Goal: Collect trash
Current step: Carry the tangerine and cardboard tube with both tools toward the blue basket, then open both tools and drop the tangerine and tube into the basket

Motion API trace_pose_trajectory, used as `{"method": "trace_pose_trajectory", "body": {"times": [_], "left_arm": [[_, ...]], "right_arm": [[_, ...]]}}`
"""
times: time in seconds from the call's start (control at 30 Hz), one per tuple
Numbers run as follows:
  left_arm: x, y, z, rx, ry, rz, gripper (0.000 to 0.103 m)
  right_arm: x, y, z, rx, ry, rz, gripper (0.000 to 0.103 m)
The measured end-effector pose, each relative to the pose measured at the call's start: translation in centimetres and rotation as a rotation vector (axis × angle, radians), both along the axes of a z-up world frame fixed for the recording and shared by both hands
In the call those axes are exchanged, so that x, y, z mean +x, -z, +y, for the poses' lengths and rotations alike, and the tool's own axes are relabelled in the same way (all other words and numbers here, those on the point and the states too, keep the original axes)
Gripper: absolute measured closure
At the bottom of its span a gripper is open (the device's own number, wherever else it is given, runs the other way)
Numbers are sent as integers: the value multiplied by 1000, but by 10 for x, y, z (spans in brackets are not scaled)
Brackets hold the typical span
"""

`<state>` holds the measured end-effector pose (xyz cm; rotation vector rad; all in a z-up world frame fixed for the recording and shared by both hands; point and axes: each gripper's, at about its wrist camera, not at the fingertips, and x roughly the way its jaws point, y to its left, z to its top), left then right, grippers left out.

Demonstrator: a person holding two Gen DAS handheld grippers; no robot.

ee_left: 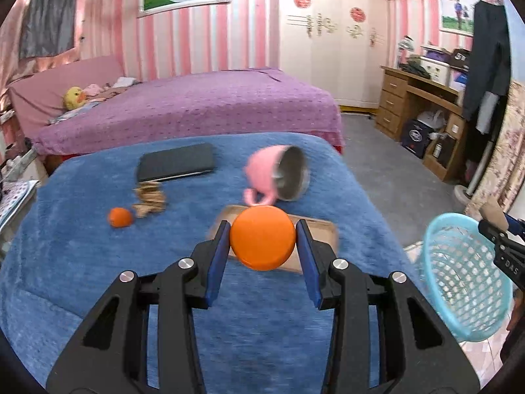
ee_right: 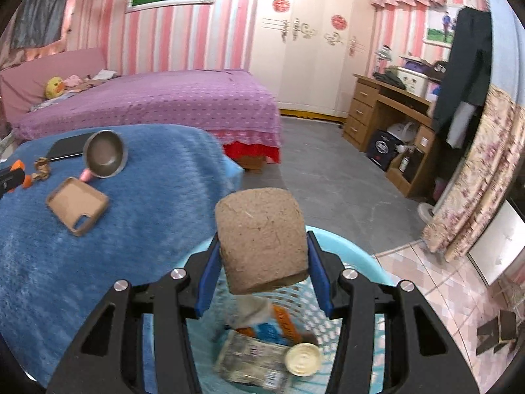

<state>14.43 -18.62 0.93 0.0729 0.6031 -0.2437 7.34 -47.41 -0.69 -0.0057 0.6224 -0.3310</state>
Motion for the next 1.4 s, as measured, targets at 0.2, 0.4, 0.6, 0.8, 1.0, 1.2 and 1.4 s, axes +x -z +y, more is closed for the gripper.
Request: {"method": "trace_pose_trajectory", "body": {"times": [0.2,0.4,0.6,0.8,1.0,1.2,1.4], "left_arm": [[-17,6,-60,-1,80,-19,63],[-28,16,-116,-27,157,11,63],[-40,30,-160,-4,231,25,63],[-42,41,-190,7,269,61,63],[-39,38,-198,10,278,56,27],[-29,30,-176,15,214,28,8],[-18,26,-144,5,168,37,8]], "right_arm": [[-10,4,-36,22,57,-3,54],[-23,12,-68,32,94,2,54],[-35,17,-91,52,121,2,54],[-36,25,-100,74,136,12,54],[-38,22,-102,72,143,-6,54],[-35,22,-95,79,130,-10,54],[-27,20,-83,75,124,-21,39]]}}
